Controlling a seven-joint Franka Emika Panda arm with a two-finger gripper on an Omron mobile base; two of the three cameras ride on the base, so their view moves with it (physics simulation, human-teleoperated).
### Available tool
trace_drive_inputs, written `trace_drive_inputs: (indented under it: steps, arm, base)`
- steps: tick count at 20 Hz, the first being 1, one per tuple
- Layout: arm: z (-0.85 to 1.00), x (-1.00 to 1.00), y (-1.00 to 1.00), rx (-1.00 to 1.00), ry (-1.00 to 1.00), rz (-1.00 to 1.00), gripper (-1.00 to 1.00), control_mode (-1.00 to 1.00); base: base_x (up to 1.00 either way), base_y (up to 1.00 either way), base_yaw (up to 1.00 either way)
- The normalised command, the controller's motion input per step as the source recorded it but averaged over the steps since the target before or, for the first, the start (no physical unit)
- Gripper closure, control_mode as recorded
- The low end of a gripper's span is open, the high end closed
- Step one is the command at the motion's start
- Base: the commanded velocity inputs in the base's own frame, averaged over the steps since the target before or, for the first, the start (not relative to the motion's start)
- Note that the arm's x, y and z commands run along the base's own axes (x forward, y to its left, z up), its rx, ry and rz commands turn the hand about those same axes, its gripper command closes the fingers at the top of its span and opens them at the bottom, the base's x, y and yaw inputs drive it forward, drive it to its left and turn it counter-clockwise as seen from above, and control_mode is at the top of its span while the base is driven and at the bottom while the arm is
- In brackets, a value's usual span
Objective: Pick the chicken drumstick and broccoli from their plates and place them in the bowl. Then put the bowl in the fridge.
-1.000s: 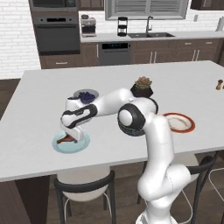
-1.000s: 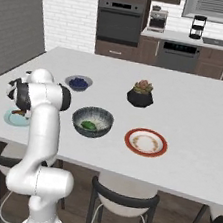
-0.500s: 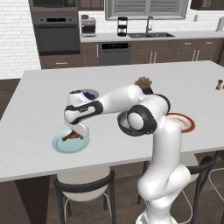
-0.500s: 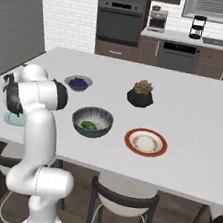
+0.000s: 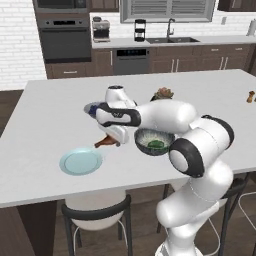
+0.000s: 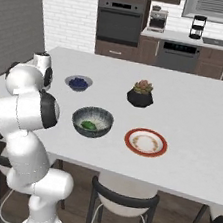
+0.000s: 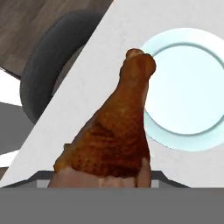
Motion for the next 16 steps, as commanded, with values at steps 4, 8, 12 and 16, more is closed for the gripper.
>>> trace_drive_inputs:
  steps: [4, 8, 12, 16]
  arm:
    - [0.34, -0.01, -1.0, -0.01, 0.01, -0.03, 1.0, -1.0]
    - [0.16, -0.01, -1.0, 0.0, 0.0, -0.04, 1.0, -1.0]
    - [0.01, 0.0, -1.0, 0.01, 0.0, -0.03, 1.0, -1.0]
    - [0.0, 0.05, -1.0, 0.06, 0.01, 0.0, 1.0, -1.0]
  base:
    - [0.0, 0.0, 0.0]
    - [0.0, 0.0, 0.0]
    - [0.0, 0.0, 0.0]
    - [0.0, 0.0, 0.0]
